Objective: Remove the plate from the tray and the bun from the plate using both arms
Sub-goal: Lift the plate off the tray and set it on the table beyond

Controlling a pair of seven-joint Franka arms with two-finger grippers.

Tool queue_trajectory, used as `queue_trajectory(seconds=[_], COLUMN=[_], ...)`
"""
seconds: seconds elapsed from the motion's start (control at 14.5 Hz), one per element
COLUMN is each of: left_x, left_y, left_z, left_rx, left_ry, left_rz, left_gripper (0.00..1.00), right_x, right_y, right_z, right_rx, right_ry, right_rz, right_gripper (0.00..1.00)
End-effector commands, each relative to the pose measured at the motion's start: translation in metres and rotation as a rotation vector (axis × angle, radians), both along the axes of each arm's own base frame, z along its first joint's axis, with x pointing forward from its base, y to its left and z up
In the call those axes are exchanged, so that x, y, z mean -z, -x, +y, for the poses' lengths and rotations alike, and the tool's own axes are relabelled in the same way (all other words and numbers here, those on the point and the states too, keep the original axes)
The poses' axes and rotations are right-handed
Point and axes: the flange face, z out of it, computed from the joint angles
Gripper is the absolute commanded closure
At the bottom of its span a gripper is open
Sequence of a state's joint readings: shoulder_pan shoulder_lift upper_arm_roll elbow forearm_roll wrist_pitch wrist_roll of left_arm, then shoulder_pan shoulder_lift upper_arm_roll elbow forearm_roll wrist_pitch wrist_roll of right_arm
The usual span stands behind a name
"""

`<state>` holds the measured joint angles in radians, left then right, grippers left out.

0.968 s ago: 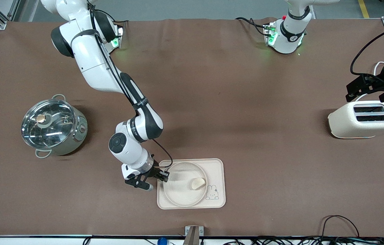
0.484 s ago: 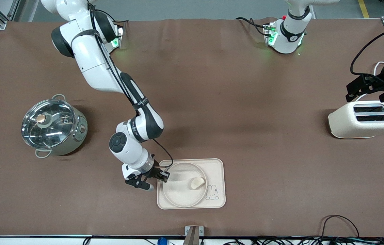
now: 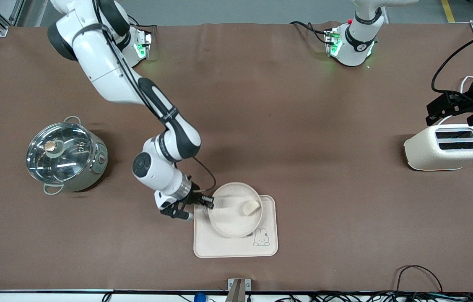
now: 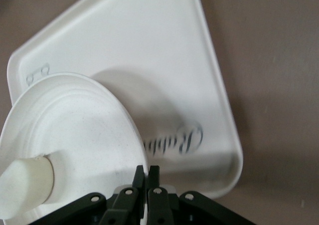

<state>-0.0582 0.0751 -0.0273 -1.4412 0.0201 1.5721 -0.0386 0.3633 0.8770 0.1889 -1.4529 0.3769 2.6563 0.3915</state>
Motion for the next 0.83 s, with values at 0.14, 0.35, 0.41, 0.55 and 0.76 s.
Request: queue_trajectory(seconds=[0.14,0.35,0.41,0.55,0.76], left_x=[-0.004,-0.004,-0.004,-0.003,0.000], left_y=[0.000,0.000,0.000,0.000,0.002], left_z=[0.002,0.002,0.001,0.001,-0.001], left_rx=[0.017,0.018,0.018,0.017,0.018], left_ry=[-0.010,-0.010,-0.009,-0.009,-0.004], left_rz=[-0.004,-0.004,-0.004,-0.001,0.022], left_gripper=[0.00,0.00,0.00,0.00,0.00], right_x=[-0.024,-0.003,0.003,0.009,0.010], right_y=[0.100,0.136,0.146,0.154,0.156], right_z=[-0.009,-0.011,-0.010,-0.009,-0.008], right_rx=[-0.070,-0.107,-0.107,-0.095,-0.043], right_ry=[0.068,0.105,0.112,0.115,0.106], right_rz=[0.019,-0.019,-0.037,-0.035,-0.003], right_gripper=[1.00,1.00,1.00,0.98,0.03])
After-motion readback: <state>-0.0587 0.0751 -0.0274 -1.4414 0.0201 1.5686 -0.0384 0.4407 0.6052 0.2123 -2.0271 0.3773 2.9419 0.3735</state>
